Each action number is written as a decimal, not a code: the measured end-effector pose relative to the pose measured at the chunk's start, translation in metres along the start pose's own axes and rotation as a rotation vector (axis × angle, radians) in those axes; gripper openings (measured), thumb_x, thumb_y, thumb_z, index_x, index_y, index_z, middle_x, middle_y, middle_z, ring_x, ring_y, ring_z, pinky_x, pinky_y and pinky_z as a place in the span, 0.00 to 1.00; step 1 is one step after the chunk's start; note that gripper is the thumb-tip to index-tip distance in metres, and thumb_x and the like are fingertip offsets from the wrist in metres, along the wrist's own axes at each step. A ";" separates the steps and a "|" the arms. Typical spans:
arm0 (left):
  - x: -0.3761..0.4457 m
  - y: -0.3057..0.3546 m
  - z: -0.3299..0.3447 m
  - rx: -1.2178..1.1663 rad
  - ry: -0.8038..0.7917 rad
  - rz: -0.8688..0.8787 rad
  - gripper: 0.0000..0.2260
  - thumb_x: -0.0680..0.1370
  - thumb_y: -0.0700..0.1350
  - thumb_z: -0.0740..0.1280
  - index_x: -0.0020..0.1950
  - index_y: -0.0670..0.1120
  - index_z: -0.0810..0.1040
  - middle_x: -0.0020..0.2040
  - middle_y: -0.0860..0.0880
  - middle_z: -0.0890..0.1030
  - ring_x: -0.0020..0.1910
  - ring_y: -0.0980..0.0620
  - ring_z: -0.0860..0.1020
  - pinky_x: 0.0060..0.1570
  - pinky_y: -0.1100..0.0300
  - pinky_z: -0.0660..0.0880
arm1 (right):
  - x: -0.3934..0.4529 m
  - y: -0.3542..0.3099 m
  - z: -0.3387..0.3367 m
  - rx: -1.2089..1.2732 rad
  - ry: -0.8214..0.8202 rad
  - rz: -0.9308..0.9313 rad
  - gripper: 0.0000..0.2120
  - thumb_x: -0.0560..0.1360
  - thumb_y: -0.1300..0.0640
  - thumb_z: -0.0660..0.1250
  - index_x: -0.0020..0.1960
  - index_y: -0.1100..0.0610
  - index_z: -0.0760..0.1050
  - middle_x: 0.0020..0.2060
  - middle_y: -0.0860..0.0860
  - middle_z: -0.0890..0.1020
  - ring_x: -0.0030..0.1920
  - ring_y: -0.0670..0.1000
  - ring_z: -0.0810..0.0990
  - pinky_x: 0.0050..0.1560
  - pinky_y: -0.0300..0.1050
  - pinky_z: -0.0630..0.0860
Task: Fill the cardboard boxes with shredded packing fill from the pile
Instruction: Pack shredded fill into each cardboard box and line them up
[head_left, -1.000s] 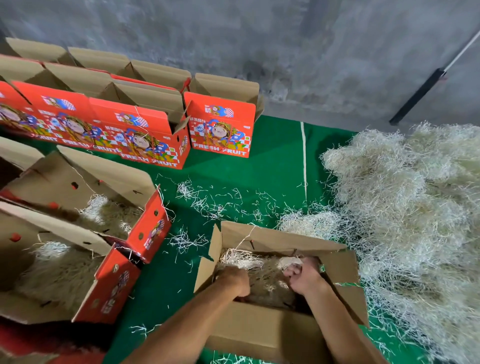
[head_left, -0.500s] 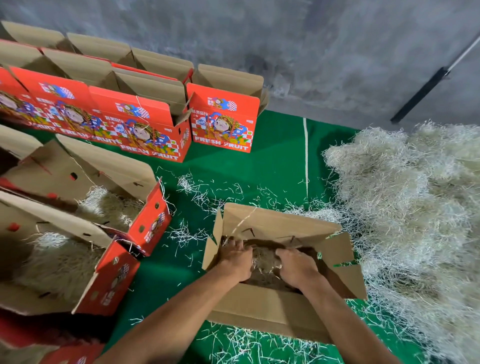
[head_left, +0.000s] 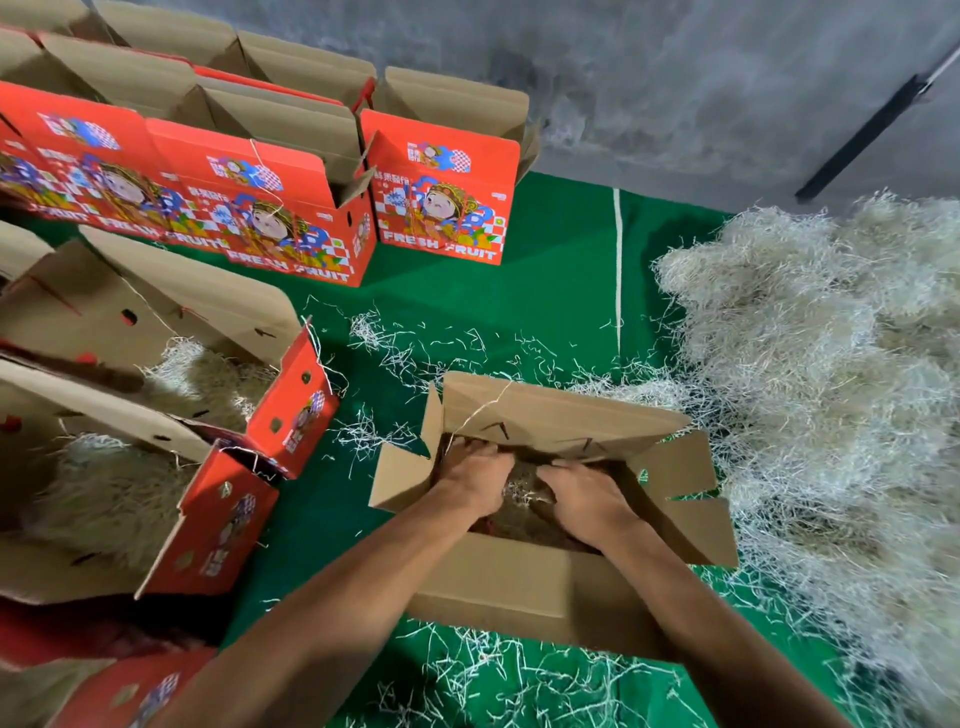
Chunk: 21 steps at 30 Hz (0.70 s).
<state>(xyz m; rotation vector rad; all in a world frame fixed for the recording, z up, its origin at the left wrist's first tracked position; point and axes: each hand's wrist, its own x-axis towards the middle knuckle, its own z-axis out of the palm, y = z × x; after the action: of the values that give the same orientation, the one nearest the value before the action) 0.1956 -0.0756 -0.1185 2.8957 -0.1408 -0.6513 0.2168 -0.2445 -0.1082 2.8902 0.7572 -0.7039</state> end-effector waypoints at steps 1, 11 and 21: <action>0.000 0.000 -0.001 -0.028 0.020 0.024 0.14 0.75 0.45 0.69 0.61 0.50 0.78 0.62 0.49 0.80 0.63 0.47 0.76 0.68 0.49 0.67 | 0.002 -0.002 0.002 0.038 -0.056 -0.018 0.17 0.78 0.60 0.63 0.67 0.53 0.74 0.65 0.53 0.78 0.65 0.55 0.77 0.66 0.50 0.73; -0.002 -0.008 0.002 -0.019 -0.248 -0.047 0.15 0.78 0.39 0.65 0.65 0.44 0.75 0.61 0.43 0.79 0.58 0.44 0.79 0.62 0.49 0.75 | 0.000 0.014 0.009 0.236 -0.255 0.132 0.23 0.82 0.59 0.59 0.77 0.53 0.63 0.72 0.57 0.72 0.71 0.58 0.72 0.71 0.53 0.68; -0.002 0.000 0.011 -0.190 -0.440 0.005 0.16 0.79 0.38 0.60 0.66 0.42 0.74 0.66 0.39 0.77 0.60 0.40 0.78 0.57 0.49 0.75 | -0.001 0.004 0.027 0.341 -0.590 0.068 0.23 0.83 0.49 0.60 0.76 0.55 0.69 0.74 0.54 0.70 0.72 0.56 0.70 0.73 0.50 0.65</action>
<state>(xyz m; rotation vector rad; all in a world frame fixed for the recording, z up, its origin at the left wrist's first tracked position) 0.1893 -0.0768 -0.1276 2.5298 -0.1320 -1.2205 0.2068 -0.2528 -0.1326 2.6985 0.4923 -1.7075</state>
